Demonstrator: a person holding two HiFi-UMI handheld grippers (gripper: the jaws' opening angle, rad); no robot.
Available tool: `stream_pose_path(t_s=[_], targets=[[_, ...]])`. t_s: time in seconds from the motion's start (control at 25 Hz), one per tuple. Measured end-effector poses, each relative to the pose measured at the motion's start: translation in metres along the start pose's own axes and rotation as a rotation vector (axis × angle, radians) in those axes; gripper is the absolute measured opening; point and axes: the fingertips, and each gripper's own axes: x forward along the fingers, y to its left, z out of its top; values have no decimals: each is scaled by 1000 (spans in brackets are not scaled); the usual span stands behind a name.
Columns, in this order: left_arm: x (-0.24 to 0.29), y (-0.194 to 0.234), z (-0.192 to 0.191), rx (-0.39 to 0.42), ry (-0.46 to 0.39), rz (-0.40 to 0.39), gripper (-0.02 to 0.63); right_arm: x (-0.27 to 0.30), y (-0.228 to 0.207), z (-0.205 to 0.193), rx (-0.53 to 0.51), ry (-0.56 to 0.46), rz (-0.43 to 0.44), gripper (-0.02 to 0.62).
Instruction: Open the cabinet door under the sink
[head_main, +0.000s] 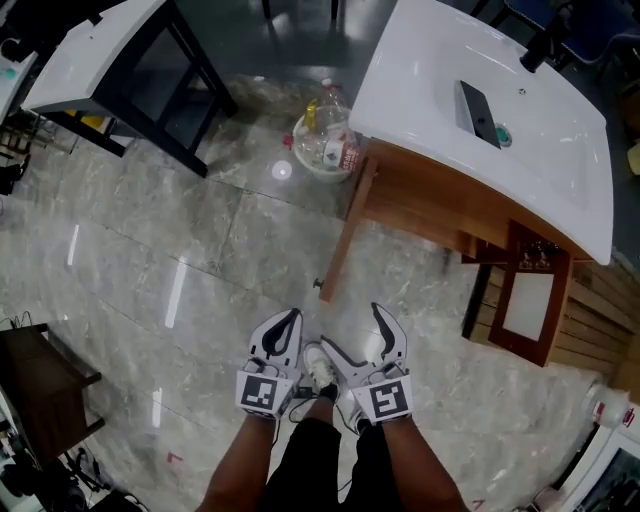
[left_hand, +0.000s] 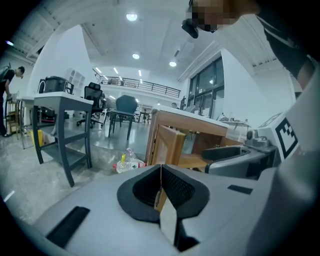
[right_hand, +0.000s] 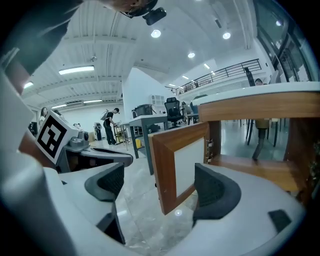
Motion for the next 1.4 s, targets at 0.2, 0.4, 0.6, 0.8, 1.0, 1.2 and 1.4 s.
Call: stream_pose_path(t_s=[0.2, 0.4, 0.6, 0.8, 1.0, 1.2, 1.4], targets=[[-12, -40, 43, 4, -50, -4, 23, -44, -14, 36, 20, -49, -53, 451], [-19, -92, 79, 24, -85, -26, 23, -97, -24, 68, -9, -67, -50, 446], [-37, -149, 127, 42, -115, -61, 23, -159, -33, 106, -35, -80, -87, 317], [-54, -198, 153, 90, -118, -100, 23, -216, -43, 142, -67, -110, -139, 165], [-68, -241, 188, 123, -137, -139, 23, -265, -44, 176, -71, -150, -176, 34], [-83, -270, 222, 148, -162, -171, 23, -304, -48, 205, -97, -172, -216, 25], [-117, -292, 230, 162, -143, -212, 23, -346, -45, 237, -112, -228, -250, 25]])
